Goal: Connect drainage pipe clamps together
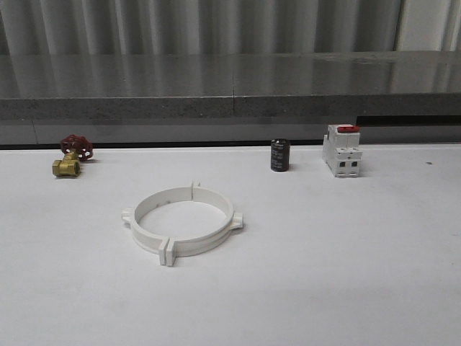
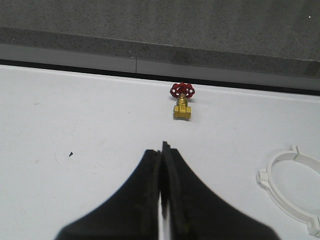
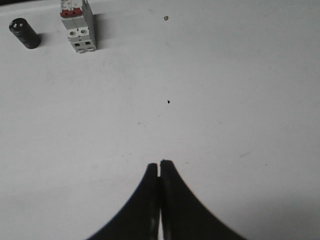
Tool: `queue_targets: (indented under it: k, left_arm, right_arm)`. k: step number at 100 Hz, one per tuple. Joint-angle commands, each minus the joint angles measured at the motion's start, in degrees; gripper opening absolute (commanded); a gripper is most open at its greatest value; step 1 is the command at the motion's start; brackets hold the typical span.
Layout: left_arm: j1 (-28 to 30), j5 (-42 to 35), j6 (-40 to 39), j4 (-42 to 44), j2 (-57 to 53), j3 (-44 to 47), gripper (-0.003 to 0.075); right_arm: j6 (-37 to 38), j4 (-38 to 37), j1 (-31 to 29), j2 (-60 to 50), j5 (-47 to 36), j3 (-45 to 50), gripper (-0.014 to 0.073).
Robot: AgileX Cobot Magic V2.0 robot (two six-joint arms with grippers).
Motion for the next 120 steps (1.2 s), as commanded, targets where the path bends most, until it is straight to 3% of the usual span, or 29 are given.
queue_targets:
  k: [1, 28, 90, 102, 120]
  left_arm:
    - [0.32, -4.38, 0.12, -0.29, 0.17, -1.55, -0.002]
    - [0.32, -4.38, 0.12, -0.29, 0.17, -1.55, -0.002]
    - [0.32, -4.38, 0.12, -0.29, 0.17, -1.55, -0.002]
    - [0.32, -4.38, 0.12, -0.29, 0.17, -1.55, -0.002]
    - [0.32, -4.38, 0.12, -0.29, 0.17, -1.55, -0.002]
  right_arm:
    - [-0.89, -2.15, -0.31, -3.59, -2.72, 0.86, -0.0062]
    - [-0.89, -2.44, -0.31, -5.65, 1.08, 2.03, -0.0067]
    - [-1.08, -4.13, 0.05, -5.86, 0.72, 2.03, -0.0067]
    - [-1.87, -5.61, 0.05, -9.42, -5.49, 3.35, -0.0067]
    - [-11.23, -0.35, 0.05, -19.04, -24.89, 12.91, -0.0067]
